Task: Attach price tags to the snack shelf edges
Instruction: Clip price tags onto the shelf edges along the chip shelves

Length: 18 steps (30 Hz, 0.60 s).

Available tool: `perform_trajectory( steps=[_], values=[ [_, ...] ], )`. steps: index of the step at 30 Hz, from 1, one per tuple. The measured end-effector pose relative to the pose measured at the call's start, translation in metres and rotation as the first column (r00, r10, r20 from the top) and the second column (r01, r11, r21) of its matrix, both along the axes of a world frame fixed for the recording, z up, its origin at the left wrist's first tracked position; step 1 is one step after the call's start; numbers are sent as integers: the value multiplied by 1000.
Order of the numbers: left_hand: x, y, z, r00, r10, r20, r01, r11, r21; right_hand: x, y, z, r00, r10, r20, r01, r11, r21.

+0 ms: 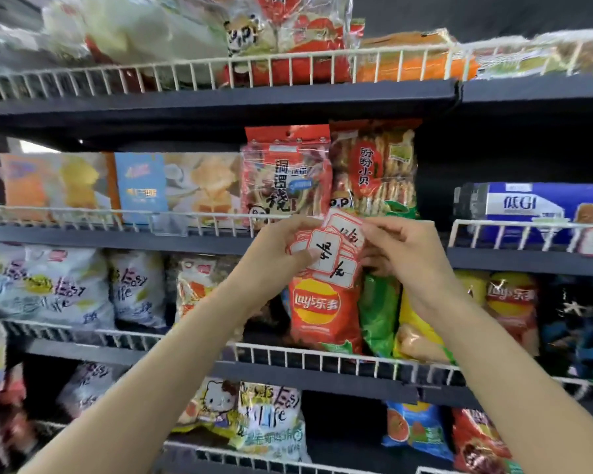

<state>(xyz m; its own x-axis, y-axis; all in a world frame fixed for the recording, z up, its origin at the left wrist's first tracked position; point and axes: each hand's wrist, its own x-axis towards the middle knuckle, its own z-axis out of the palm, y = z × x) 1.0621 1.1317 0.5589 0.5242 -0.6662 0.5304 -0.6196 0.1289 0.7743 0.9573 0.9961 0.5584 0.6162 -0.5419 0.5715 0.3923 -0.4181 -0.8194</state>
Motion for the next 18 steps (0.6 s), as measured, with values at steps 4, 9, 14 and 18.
perform_trajectory(
  steps=[4, 9, 14, 18],
  values=[
    [9, 7, -5, 999, -39, -7, 38, 999, -18, -1, 8, 1, 999, -54, 2, 54, 993, -103],
    [13, 4, -13, 989, -72, -129, 59, 993, -101, 0, 6, -5, 998, -44, -34, 36, 980, -197],
    [15, -2, -18, 981, -104, -166, 81, 987, -142, 2, 5, -9, 995, -94, -13, 86, 952, -294],
    [17, -6, -16, 987, -102, -126, 82, 984, -157, 1, 4, -2, 997, -47, -57, 33, 974, -223]
  ],
)
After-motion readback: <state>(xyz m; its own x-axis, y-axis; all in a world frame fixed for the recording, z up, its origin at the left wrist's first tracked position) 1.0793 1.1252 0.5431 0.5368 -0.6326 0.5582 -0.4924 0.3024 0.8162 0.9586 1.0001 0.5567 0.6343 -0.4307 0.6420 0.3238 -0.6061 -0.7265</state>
